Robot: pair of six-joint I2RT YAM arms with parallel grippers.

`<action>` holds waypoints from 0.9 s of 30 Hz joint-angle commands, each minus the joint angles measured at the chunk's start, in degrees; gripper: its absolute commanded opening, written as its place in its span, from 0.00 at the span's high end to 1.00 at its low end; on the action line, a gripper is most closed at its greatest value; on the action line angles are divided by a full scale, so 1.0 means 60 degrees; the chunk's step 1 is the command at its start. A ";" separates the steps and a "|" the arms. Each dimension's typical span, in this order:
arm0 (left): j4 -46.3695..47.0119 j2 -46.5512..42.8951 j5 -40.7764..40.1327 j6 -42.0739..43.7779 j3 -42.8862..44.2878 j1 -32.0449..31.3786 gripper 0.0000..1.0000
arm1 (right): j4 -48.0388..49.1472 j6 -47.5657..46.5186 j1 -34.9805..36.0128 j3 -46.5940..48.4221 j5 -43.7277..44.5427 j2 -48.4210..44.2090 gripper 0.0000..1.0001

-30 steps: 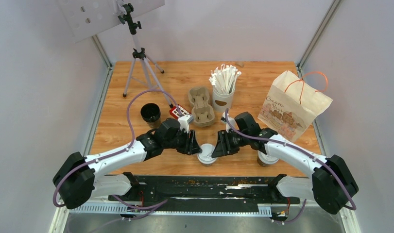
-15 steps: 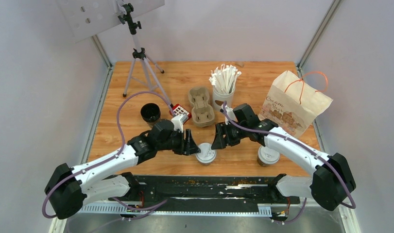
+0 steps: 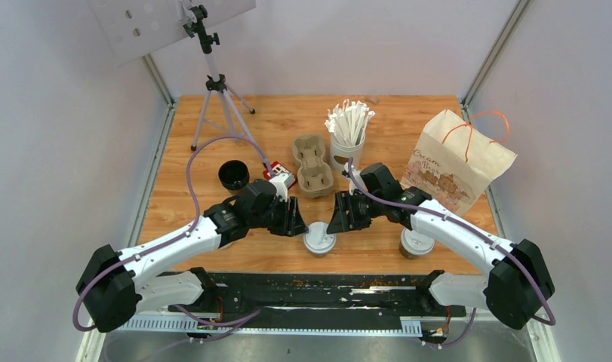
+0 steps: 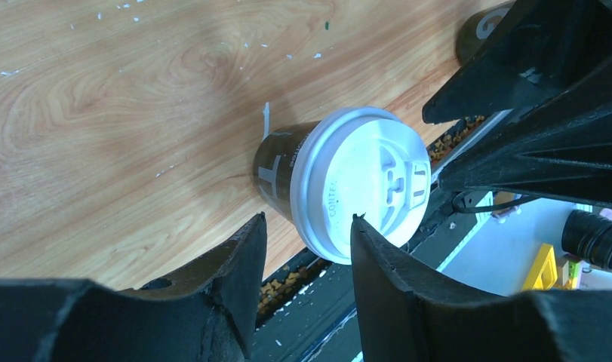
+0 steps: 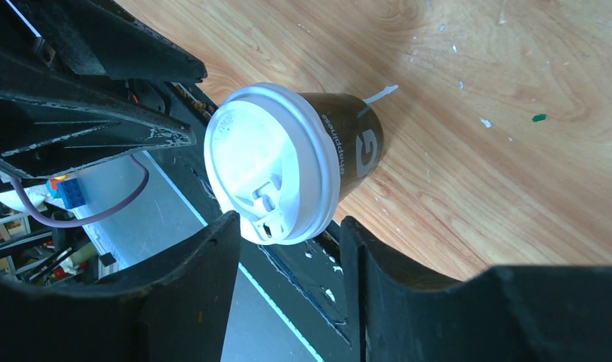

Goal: Pack the takeout coffee

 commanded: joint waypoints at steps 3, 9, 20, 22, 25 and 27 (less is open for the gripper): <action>0.0686 0.0154 0.0253 0.0295 0.0039 0.0030 0.53 | 0.0563 0.0437 0.0219 -0.0070 -0.0010 0.0147 0.54; 0.1190 0.0382 0.0640 0.0083 -0.0378 0.0030 0.67 | 0.0729 0.0398 0.0321 -0.0260 0.0053 0.0430 0.61; 0.1340 0.0477 0.0640 -0.0407 -0.1230 0.0030 0.79 | 0.0754 0.0149 0.0324 -0.0787 0.0325 0.0485 0.70; 0.1266 0.0468 0.0589 -0.0368 -0.1216 0.0030 0.79 | 0.0696 0.0081 0.0323 -0.0788 0.0380 0.0498 0.70; 0.1304 0.0471 0.0639 -0.0385 -0.1185 0.0030 0.78 | 0.0617 0.0018 0.0324 -0.0667 0.0391 0.0425 0.68; 0.1172 0.0401 0.0678 -0.0306 -0.0973 0.0031 0.73 | 0.0271 -0.0063 0.0317 -0.0360 0.0457 0.0338 0.61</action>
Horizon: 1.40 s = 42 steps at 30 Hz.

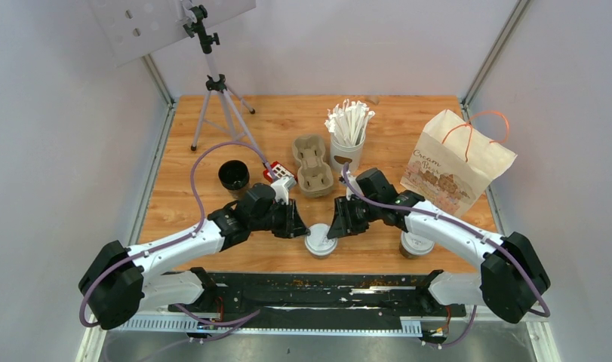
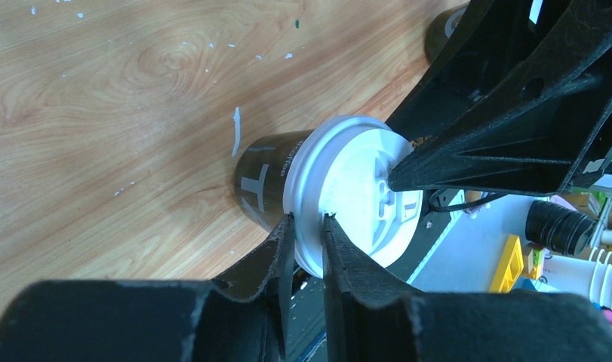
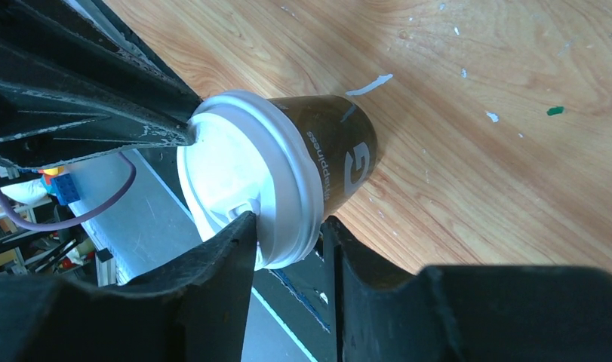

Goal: Pack the takeout coffee

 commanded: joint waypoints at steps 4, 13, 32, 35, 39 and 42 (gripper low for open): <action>-0.1587 -0.0122 -0.0586 0.0719 0.1061 -0.0058 0.62 | -0.1285 -0.0559 0.0059 0.1058 0.0942 -0.0383 0.47; -0.3650 -0.1180 -0.2629 0.1629 0.3558 -0.0058 0.43 | -0.2055 -0.1286 0.0398 0.2088 0.2083 -0.1054 0.19; -0.6152 -0.5600 -0.6539 0.3707 0.4536 -0.0058 0.00 | -0.3462 -0.1731 0.3726 0.4313 0.5785 0.1281 0.04; -0.6161 -0.6071 -0.6888 0.3732 0.4289 -0.0058 0.00 | -0.3446 -0.1781 0.3878 0.4394 0.5754 0.1614 0.04; -0.6233 -0.6268 -0.7079 0.3733 0.4121 -0.0058 0.00 | -0.3308 -0.1766 0.3996 0.4373 0.5745 0.1871 0.04; -0.6253 -0.6233 -0.7072 0.3720 0.4069 -0.0058 0.00 | -0.3427 -0.1761 0.4134 0.4379 0.6028 0.2082 0.05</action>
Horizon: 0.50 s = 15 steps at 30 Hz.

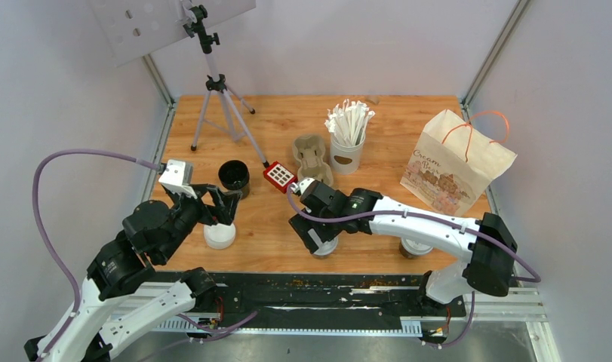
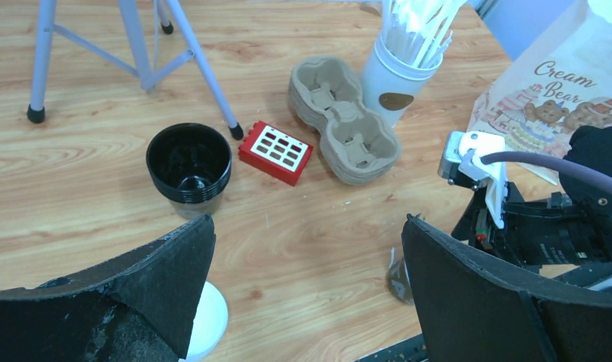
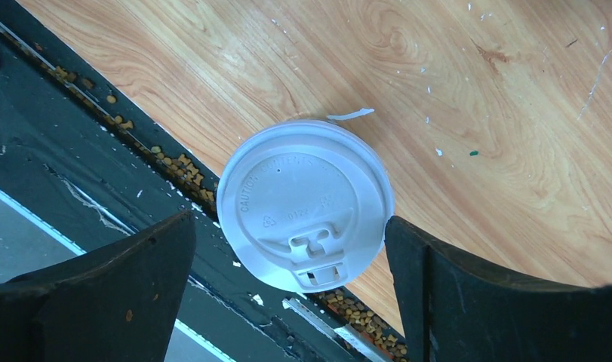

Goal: Pack the takeout coffee

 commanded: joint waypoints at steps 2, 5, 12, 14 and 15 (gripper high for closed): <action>0.0052 0.0050 -0.0304 0.0167 -0.0136 -0.0029 0.00 | -0.0111 -0.0133 0.0267 0.0364 0.0657 0.0306 0.05; 0.0063 0.0041 -0.0300 0.0147 -0.0195 -0.0029 0.00 | -0.0167 -0.0154 0.0359 0.0315 0.0808 0.0408 0.08; 0.0065 0.0008 -0.0366 0.0107 -0.0287 -0.0028 0.00 | -0.0007 -0.0179 0.0400 0.0114 0.0936 0.0342 0.16; 0.0061 0.0008 -0.0365 0.0110 -0.0287 -0.0029 0.00 | -0.0021 -0.0172 0.0405 0.0119 0.0929 0.0316 0.17; 0.0060 0.0008 -0.0379 0.0104 -0.0291 -0.0029 0.00 | -0.0035 -0.0177 0.0408 0.0131 0.0933 0.0293 0.18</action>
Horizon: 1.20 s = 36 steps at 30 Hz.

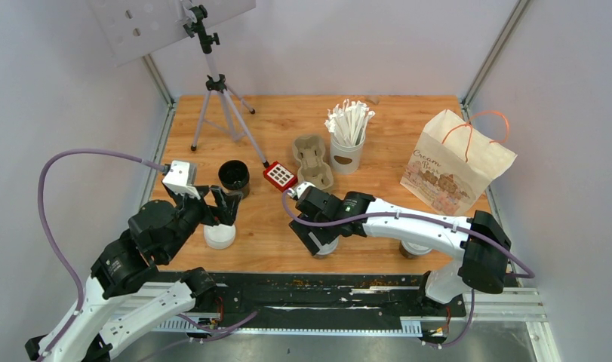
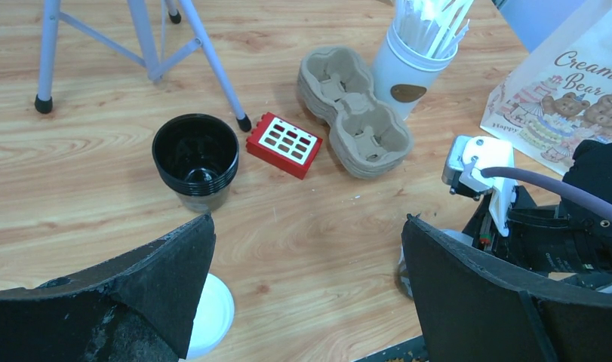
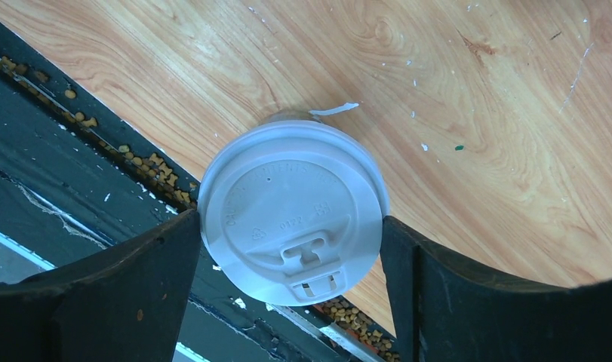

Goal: Pack the takeout coffee

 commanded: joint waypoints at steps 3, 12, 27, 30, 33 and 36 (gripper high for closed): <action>0.0111 0.0004 -0.0175 0.0088 -0.0024 -0.0029 0.00 | 0.0060 -0.0090 0.0072 0.0140 0.0363 -0.0223 0.18; 0.0120 0.0004 -0.0115 0.0015 -0.0080 -0.0029 0.00 | -0.0426 -0.0225 -0.0395 -0.0061 0.0814 -0.0655 0.18; 0.0368 0.0366 0.0233 0.0128 -0.0026 -0.0029 0.00 | -0.1632 -0.0996 -0.4514 -0.0523 0.0691 -0.1657 0.17; 0.0353 0.0515 0.0295 0.0154 0.0047 -0.0029 0.00 | -0.1372 -0.1190 -0.5130 -0.0676 0.0296 -0.1755 0.17; 0.0424 0.0560 0.0397 0.0087 -0.0001 -0.0029 0.00 | -0.1132 -0.1346 -0.5716 -0.0882 -0.0010 -0.1644 0.17; 0.0505 0.0543 0.0489 -0.0022 -0.0092 -0.0025 0.00 | -0.0964 -0.1519 -0.6039 -0.1004 -0.0009 -0.1535 0.17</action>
